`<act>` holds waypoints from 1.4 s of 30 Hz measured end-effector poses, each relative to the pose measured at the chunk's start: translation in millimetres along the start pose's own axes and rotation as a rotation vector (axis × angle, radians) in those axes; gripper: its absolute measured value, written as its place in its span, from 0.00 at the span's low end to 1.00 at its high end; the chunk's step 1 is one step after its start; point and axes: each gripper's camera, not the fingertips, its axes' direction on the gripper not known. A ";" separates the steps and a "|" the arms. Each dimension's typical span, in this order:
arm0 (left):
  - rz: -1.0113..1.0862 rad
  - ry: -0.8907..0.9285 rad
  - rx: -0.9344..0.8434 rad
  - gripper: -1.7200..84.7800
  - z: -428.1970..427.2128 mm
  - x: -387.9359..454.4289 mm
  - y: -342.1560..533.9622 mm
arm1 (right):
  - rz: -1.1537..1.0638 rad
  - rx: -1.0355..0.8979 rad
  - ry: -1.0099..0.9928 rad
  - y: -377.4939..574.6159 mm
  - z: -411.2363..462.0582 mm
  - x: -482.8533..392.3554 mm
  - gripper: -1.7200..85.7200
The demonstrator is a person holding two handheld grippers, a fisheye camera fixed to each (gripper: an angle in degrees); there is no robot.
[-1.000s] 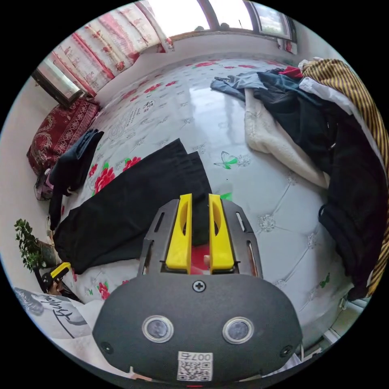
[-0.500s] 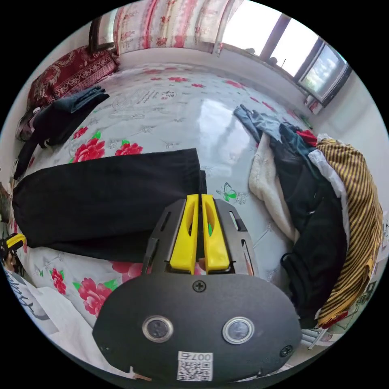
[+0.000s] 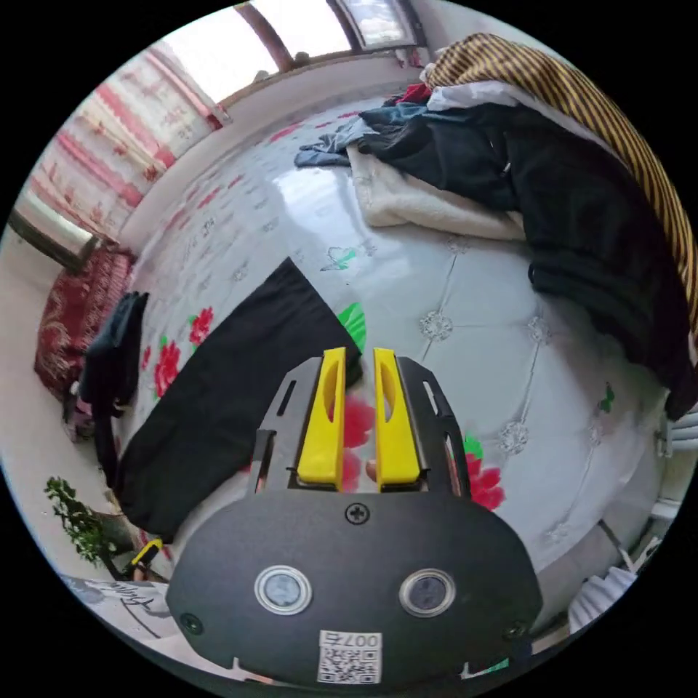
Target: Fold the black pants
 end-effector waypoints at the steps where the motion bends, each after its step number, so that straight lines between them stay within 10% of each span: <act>1: -0.027 0.006 0.013 0.03 -2.6 -6.4 2.8 | 0.068 -0.021 -0.126 8.0 0.6 14.4 0.13; 13: -0.702 0.256 0.270 0.15 -10.8 -178.3 33.5 | 0.261 -0.047 -0.394 -10.9 41.8 10.9 0.05; 22: -0.758 0.312 0.326 0.15 -2.3 -225.4 11.8 | -0.993 -0.103 -0.392 77.9 0.7 -296.4 0.03; 27: -0.744 0.358 0.359 0.15 -2.7 -230.4 27.4 | -1.266 -0.474 -0.282 197.4 89.5 -346.2 0.05; 42: -0.757 0.383 0.433 0.05 2.1 -240.4 24.0 | -0.986 -0.554 -0.283 160.2 78.6 -253.9 0.07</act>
